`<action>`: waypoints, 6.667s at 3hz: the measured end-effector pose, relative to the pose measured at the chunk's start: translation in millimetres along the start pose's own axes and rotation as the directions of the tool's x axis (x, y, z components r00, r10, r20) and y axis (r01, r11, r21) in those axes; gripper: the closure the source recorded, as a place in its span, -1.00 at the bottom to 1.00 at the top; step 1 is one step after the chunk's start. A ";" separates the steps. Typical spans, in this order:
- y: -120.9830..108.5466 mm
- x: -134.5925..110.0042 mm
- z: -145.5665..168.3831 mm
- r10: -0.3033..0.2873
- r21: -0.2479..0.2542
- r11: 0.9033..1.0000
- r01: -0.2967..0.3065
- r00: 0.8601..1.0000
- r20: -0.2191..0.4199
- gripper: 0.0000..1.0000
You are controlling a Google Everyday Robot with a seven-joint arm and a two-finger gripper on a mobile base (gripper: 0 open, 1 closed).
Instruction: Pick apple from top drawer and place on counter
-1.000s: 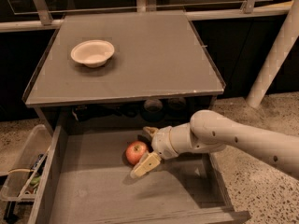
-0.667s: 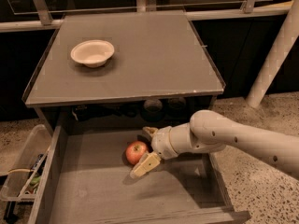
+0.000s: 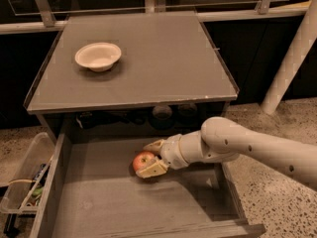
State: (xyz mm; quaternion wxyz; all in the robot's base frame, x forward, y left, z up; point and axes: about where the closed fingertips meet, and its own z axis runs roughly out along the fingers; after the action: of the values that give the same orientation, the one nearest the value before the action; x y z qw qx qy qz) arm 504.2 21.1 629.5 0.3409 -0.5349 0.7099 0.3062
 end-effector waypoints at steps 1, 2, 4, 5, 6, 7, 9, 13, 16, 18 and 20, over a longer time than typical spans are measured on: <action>0.0 0.0 0.0 0.000 0.000 1.000 0.000 1.000 0.000 0.29; 0.0 0.0 0.0 0.000 0.000 1.000 0.000 1.000 0.000 0.75; 3.9 -7.9 -2.8 -0.013 -0.008 1.000 0.013 1.000 0.001 1.00; 8.1 -28.9 -17.2 -0.031 -0.018 0.999 0.031 1.000 -0.004 1.00; 9.7 -55.2 -39.3 -0.059 -0.019 0.998 0.059 0.998 -0.011 1.00; 3.4 -82.0 -67.3 -0.088 -0.018 0.996 0.087 0.996 -0.024 1.00; -19.6 -160.6 -145.7 -0.202 0.041 0.978 0.205 0.977 -0.070 1.00; -92.7 -228.6 -191.5 -0.307 0.230 0.929 0.291 0.951 0.036 1.00; -155.9 -239.1 -168.5 -0.330 0.317 0.912 0.260 0.925 0.190 1.00; -177.2 -239.0 -143.1 -0.289 0.270 0.936 0.225 0.930 0.229 1.00; -177.8 -224.1 -129.6 -0.227 0.200 0.962 0.188 0.955 0.192 1.00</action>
Offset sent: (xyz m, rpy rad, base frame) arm 0.0000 0.0000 0.0000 0.0000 0.0000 0.0001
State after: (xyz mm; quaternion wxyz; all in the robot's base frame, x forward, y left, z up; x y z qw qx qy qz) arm 699.9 -1.9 874.1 0.4920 -0.5380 0.6337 0.2588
